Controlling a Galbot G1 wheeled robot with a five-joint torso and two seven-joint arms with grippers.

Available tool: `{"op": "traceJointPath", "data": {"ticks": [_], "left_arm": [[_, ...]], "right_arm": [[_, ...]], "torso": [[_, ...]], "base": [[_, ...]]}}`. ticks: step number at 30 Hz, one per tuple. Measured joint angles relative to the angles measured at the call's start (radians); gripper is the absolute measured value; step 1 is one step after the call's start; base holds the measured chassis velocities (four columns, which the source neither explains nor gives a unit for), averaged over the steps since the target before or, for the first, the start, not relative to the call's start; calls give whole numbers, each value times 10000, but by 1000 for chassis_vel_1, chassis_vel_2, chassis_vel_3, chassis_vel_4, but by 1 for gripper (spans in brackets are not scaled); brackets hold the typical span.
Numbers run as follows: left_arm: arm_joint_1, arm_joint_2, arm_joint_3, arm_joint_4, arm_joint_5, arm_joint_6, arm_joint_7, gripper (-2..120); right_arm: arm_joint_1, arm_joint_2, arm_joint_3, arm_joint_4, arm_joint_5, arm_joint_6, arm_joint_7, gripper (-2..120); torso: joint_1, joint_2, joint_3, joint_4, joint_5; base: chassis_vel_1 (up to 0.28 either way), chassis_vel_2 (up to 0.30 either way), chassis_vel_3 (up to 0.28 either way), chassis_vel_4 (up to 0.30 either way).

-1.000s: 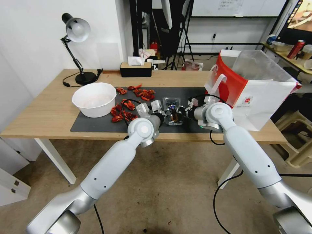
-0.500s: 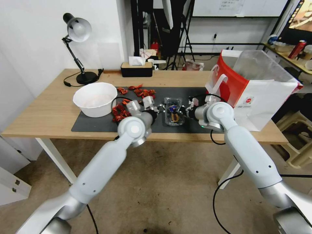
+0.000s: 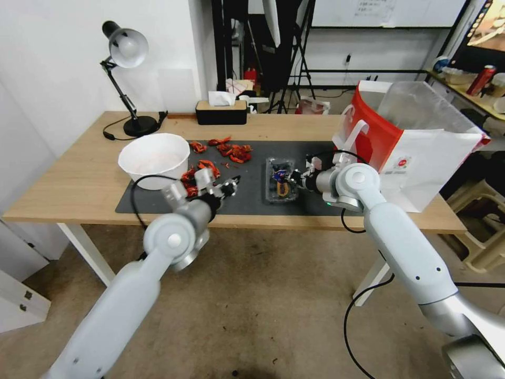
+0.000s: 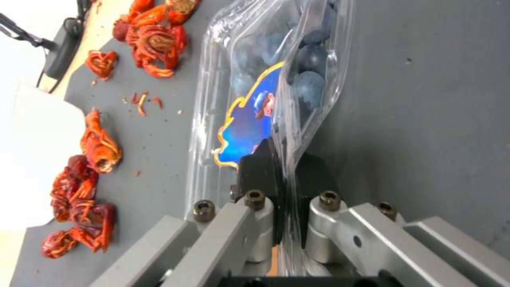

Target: Close the takeout container lid, then place the container into the takeout bag.

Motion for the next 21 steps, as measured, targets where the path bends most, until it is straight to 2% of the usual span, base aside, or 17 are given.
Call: {"op": "traceJointPath", "data": {"ticks": [1, 4, 6, 8, 9, 13, 15, 17, 21], "left_arm": [[0, 0, 0, 0, 0, 0, 0, 27], [488, 69, -156, -307, 279, -47, 0, 40], [646, 86, -200, -404, 343, -65, -1, 43], [1036, 159, -356, -632, 496, -110, -2, 55], [1036, 159, -356, -632, 496, -110, -2, 55], [1713, 252, -820, -972, 569, -138, 35, 74], [1848, 262, -894, -1028, 612, -154, 65, 77], [2260, 282, -1097, -1204, 830, -201, 152, 89], [2729, 281, -1333, -1393, 1074, -276, 270, 97]], "right_arm": [[0, 0, 0, 0, 0, 0, 0, 0], [-2, 8, 59, 132, 1, -4, -89, 0], [-1, 13, 76, 186, 7, -4, -113, 0], [29, 18, 148, 359, 59, 0, -142, 0], [29, 18, 148, 359, 59, 0, -142, 0], [82, -10, 264, 693, 99, 12, -243, 0], [97, -28, 267, 787, 98, 20, -267, 0], [172, -69, 273, 1053, -23, 157, -312, 0], [358, -98, 258, 1414, -338, 522, -385, 0]], "torso": [[0, 0, 0, 0, 0], [1, 0, 1, 1, 1], [1, 0, 1, 1, 1], [1, 0, 0, 2, 0], [1, 0, 0, 2, 0], [0, 0, 0, 2, 1], [0, 0, 0, 2, 1], [0, 1, -1, 1, 1], [1, 1, -1, 2, 2]], "base": [[0, 0, 0, 0], [0, 0, 0, 0], [0, 0, 0, 0], [0, 0, 0, 0], [0, 0, 0, 0], [0, 0, 0, 0], [0, 0, 0, 0], [0, 0, 0, 0], [0, 0, 0, 0]]}}
